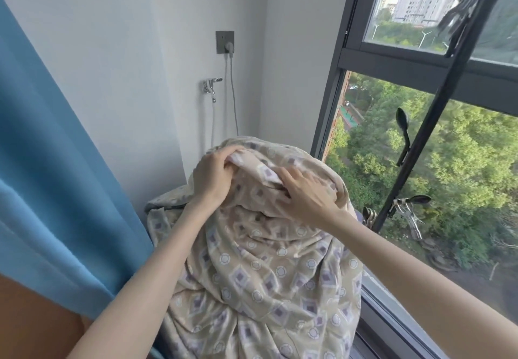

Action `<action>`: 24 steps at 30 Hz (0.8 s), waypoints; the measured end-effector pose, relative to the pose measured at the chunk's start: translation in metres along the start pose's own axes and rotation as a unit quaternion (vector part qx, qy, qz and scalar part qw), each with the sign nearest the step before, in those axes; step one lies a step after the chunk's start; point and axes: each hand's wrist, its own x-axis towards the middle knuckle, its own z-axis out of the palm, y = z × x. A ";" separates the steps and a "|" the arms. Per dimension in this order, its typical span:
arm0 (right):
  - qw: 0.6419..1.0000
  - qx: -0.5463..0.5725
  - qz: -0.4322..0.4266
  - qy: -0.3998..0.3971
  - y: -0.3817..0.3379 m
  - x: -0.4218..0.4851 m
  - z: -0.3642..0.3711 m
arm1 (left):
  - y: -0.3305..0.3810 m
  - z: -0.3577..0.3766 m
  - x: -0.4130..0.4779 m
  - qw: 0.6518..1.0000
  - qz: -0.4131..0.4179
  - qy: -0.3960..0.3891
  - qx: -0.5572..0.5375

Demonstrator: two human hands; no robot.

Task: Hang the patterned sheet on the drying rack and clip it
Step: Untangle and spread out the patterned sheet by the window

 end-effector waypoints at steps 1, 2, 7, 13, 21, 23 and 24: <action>0.999 0.007 -0.002 0.036 0.005 0.001 0.000 | 0.003 -0.004 0.002 1.000 0.003 0.003 0.001; 0.997 0.013 0.002 0.077 0.010 0.004 -0.002 | 0.005 -0.007 0.005 1.000 0.001 0.005 -0.005; 0.975 0.032 0.117 0.184 0.031 0.005 -0.018 | 0.000 -0.005 0.008 0.994 0.040 -0.048 -0.092; 0.982 -0.066 0.159 -0.074 0.042 -0.040 0.022 | -0.062 0.044 -0.055 0.926 -0.095 -0.364 -0.039; 0.895 -0.035 0.165 -0.412 0.003 -0.024 0.000 | -0.077 0.038 -0.076 0.861 -0.099 -0.499 -0.002; 0.917 -0.008 0.141 -0.372 -0.007 -0.004 -0.008 | -0.077 0.030 -0.067 0.850 -0.106 -0.515 -0.019; 0.937 0.006 0.132 -0.324 -0.011 0.006 -0.006 | -0.076 0.027 -0.062 0.852 -0.109 -0.511 -0.026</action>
